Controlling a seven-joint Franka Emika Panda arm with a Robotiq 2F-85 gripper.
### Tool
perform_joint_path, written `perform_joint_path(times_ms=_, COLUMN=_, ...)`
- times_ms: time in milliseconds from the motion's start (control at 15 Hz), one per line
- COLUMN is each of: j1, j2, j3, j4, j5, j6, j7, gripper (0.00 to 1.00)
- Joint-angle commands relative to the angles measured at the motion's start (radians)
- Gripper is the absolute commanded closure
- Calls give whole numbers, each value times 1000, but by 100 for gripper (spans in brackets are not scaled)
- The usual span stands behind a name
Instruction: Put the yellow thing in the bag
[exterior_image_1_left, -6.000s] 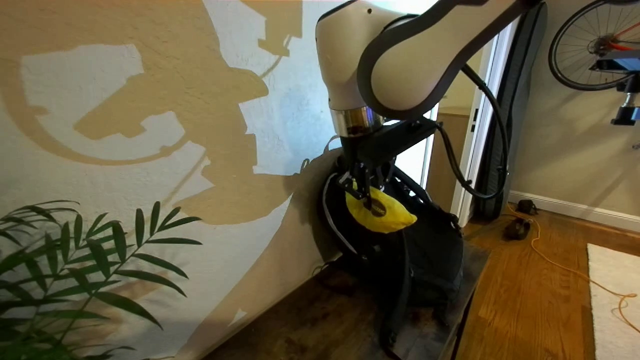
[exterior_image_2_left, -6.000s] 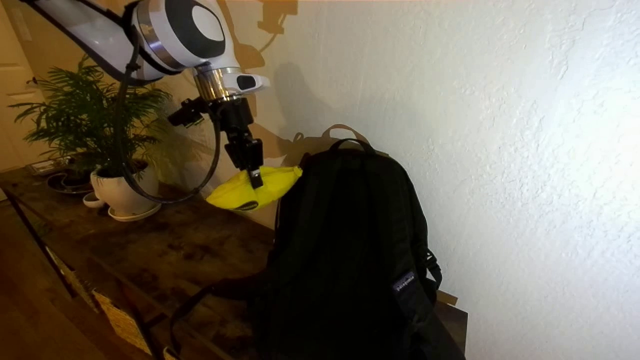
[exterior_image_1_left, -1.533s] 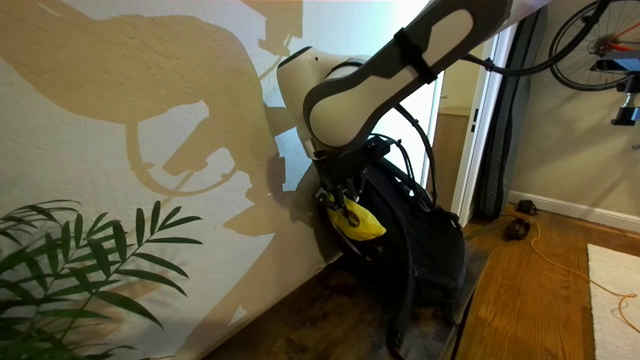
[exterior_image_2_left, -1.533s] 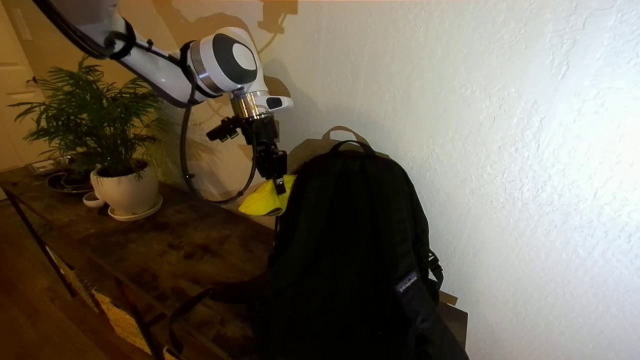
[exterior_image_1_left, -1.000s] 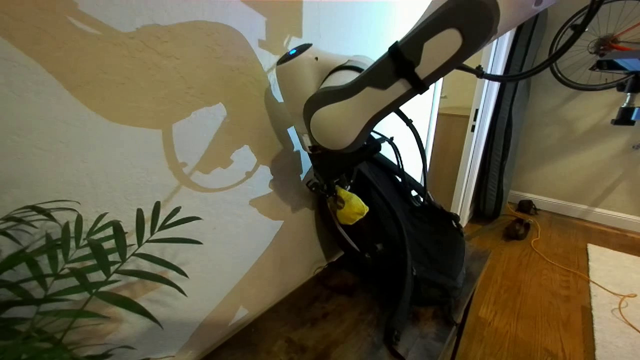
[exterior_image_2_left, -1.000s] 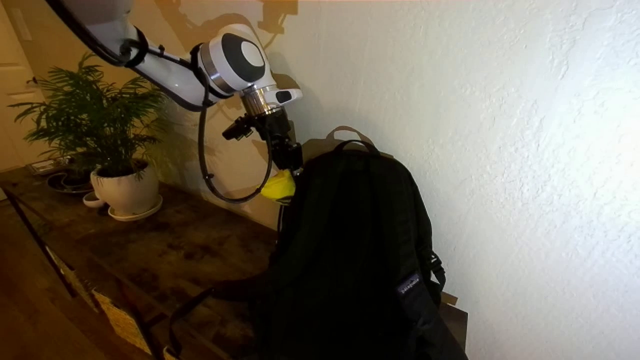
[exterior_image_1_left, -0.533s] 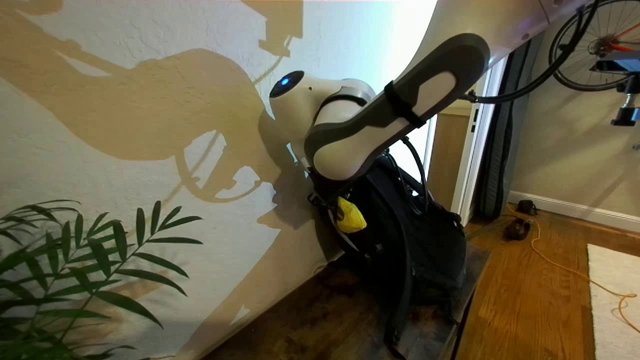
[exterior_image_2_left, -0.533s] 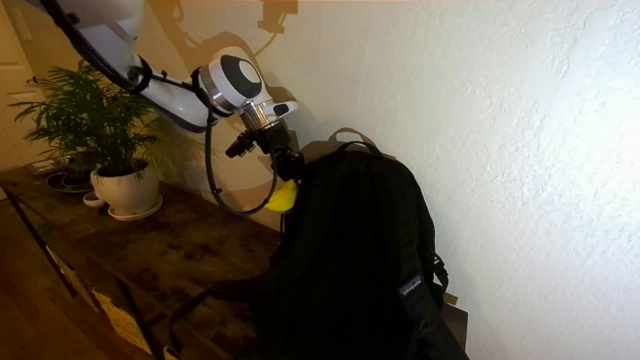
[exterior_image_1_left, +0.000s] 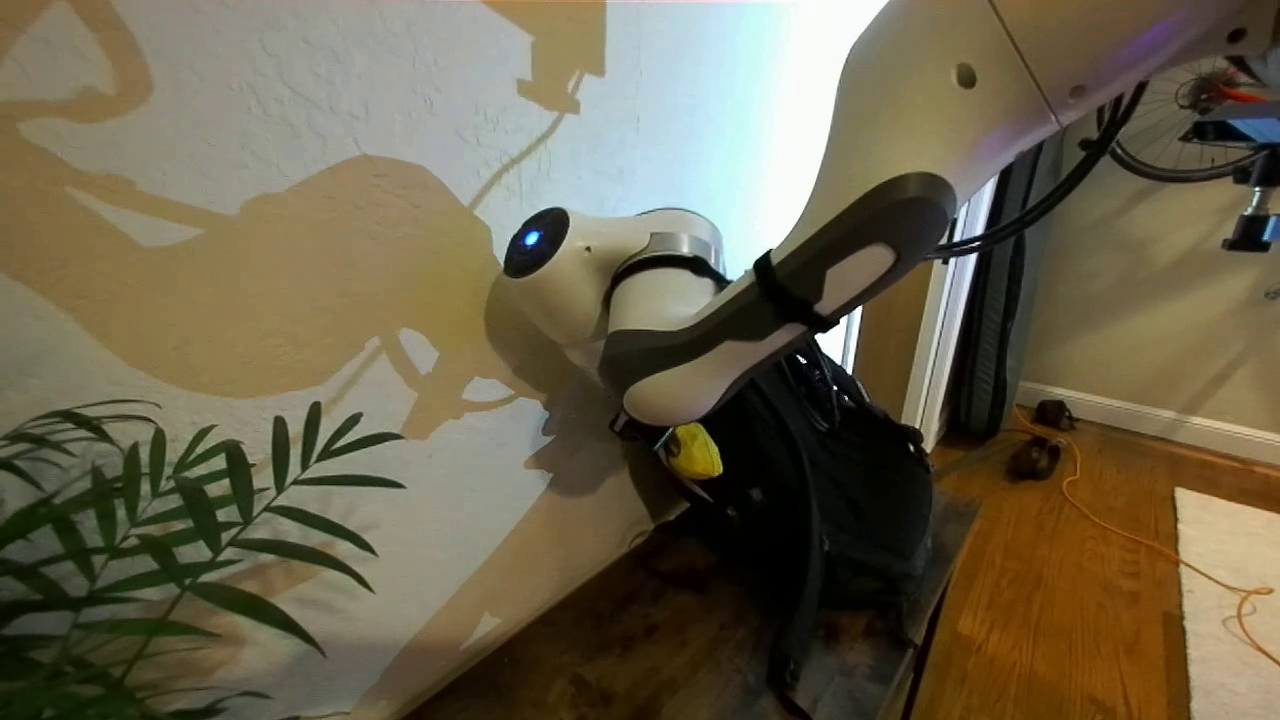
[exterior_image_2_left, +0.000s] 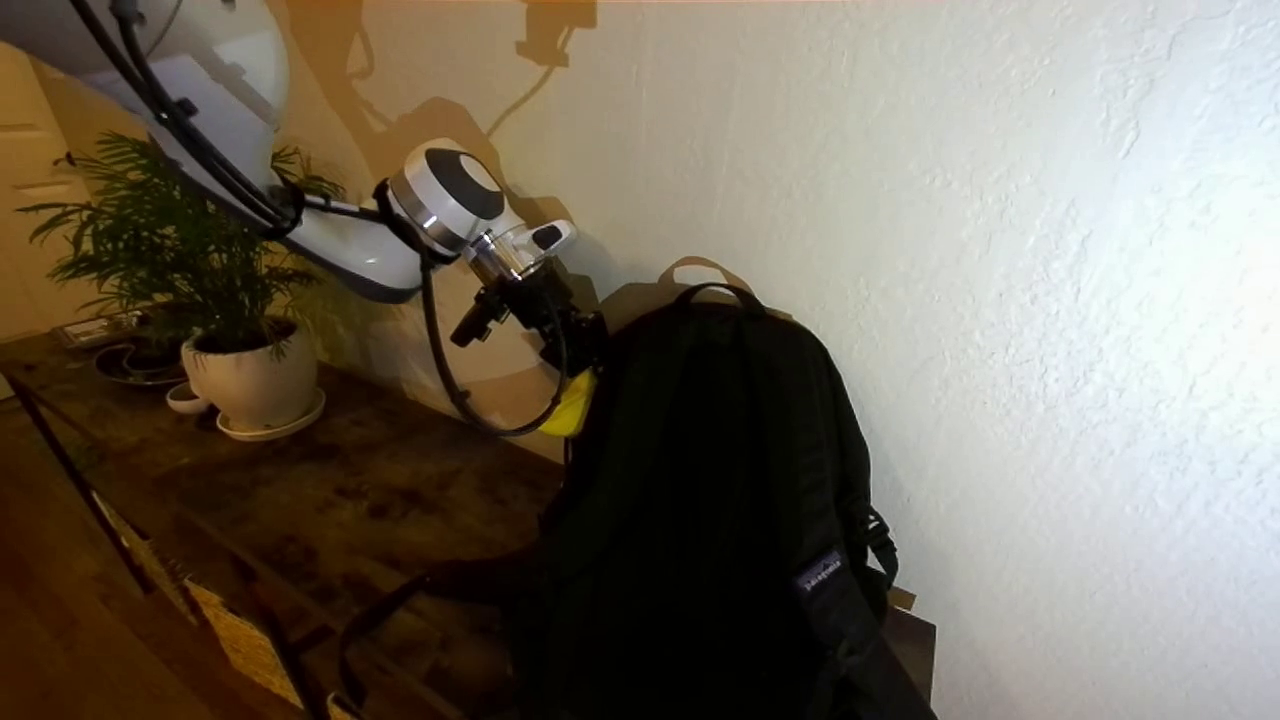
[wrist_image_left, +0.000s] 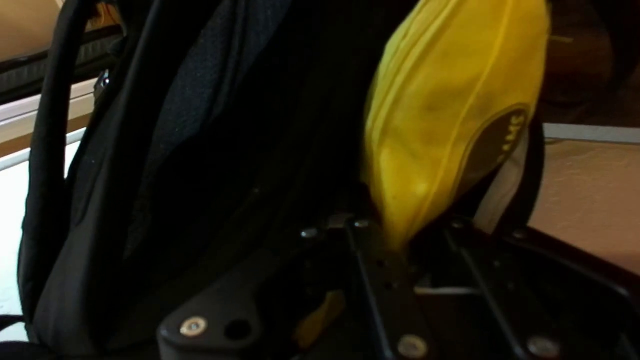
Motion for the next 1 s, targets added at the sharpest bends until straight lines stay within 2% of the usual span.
perform_joint_path(times_ms=0, j1=13, j2=58, j3=-31, j4=79, j5=-75, j6=-38, j7=-57, gripper=91)
perform_joint_path(times_ms=467, j1=-1, j2=91, j3=-34, j4=90, j5=-149, j6=-67, j7=-97, gripper=91)
perform_joint_path(times_ms=533, j1=-3, j2=88, j3=-31, j4=86, j5=-153, j6=-66, j7=-102, gripper=88)
perform_joint_path(times_ms=600, j1=-5, j2=82, j3=-29, j4=81, j5=-155, j6=-61, j7=-109, gripper=53)
perform_joint_path(times_ms=667, j1=-5, j2=74, j3=-22, j4=76, j5=-153, j6=-64, j7=-121, gripper=57)
perform_joint_path(times_ms=733, j1=-2, j2=65, j3=-18, j4=70, j5=-152, j6=-62, j7=-129, gripper=56)
perform_joint_path(times_ms=933, j1=1, j2=38, j3=-7, j4=44, j5=-146, j6=-48, j7=-133, gripper=38)
